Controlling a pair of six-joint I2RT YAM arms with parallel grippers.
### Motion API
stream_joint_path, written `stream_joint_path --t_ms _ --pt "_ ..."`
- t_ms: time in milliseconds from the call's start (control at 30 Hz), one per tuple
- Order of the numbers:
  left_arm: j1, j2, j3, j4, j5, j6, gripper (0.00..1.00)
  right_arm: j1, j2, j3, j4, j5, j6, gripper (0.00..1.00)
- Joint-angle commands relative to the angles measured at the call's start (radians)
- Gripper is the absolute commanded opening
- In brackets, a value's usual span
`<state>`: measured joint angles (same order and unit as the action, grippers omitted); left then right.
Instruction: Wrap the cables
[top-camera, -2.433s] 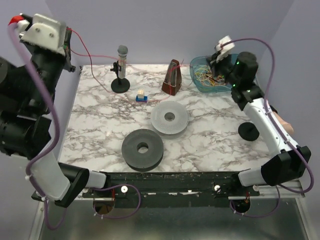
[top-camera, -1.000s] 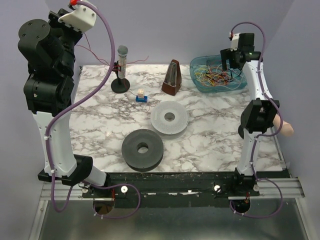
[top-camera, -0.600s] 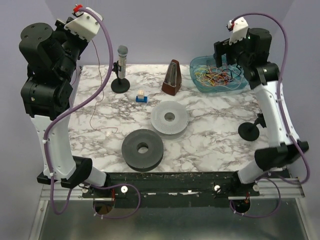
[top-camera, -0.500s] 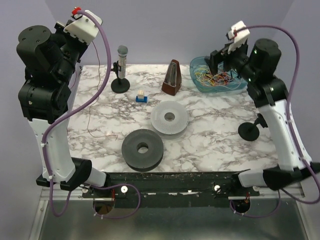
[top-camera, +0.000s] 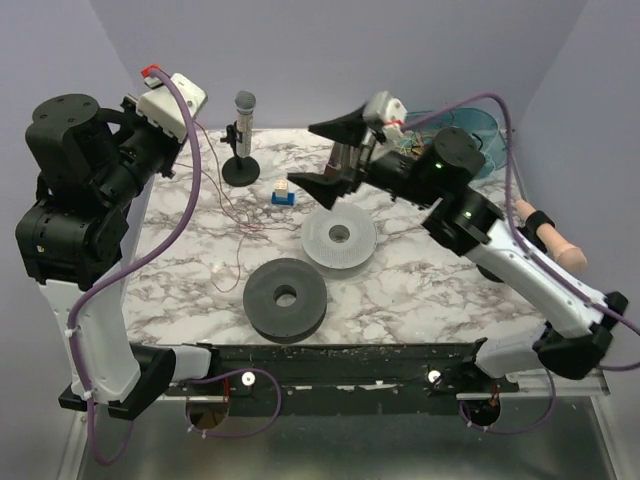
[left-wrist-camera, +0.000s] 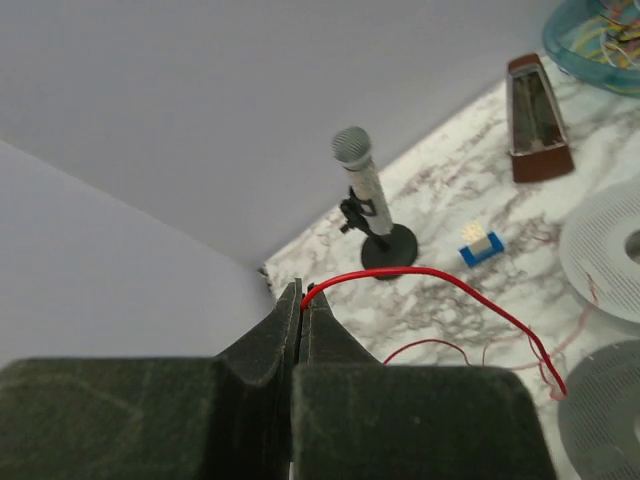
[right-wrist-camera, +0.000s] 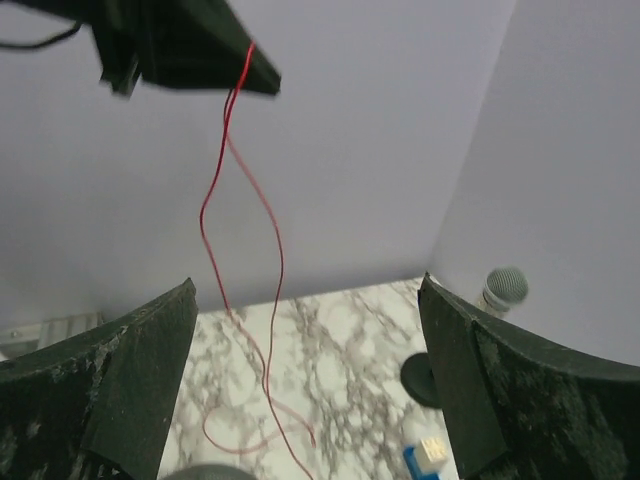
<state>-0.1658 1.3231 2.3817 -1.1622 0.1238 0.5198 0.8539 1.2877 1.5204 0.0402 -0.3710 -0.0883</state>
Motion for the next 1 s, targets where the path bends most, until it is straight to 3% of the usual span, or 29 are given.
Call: stream_joint_path --t_ms 0,100,167,400,500,633,733,867,967 --pt "-0.001 -0.031 -0.127 -0.07 0.146 -0.087 0.0 0.031 0.224 0.232 0.047 0.018 0.085 0.98" --pt "-0.001 -0.042 -0.182 -0.022 0.16 -0.148 0.0 0.068 0.326 0.31 -0.003 0.085 0.099 0.96" --pt "-0.003 -0.039 -0.2 0.024 0.151 -0.217 0.0 0.097 0.317 0.262 -0.007 0.135 0.024 0.95" --pt "-0.003 -0.01 -0.234 0.059 0.184 -0.495 0.0 0.157 0.135 -0.217 0.219 0.057 -0.082 0.88" --pt "-0.003 -0.002 -0.228 0.062 0.206 -0.564 0.0 0.272 0.082 -0.389 0.366 0.021 -0.201 0.87" --pt "-0.003 0.005 -0.2 0.07 0.201 -0.586 0.0 0.313 0.116 -0.459 0.553 -0.06 -0.042 0.84" --pt "-0.003 0.008 -0.193 0.078 0.197 -0.589 0.0 0.338 0.244 -0.393 0.5 0.059 0.011 0.85" --pt "-0.003 0.01 -0.174 0.085 0.212 -0.599 0.0 0.321 0.363 -0.312 0.426 0.421 0.085 0.84" --pt "-0.003 0.016 -0.142 0.087 0.226 -0.606 0.0 0.295 0.421 -0.278 0.374 0.478 0.175 0.84"
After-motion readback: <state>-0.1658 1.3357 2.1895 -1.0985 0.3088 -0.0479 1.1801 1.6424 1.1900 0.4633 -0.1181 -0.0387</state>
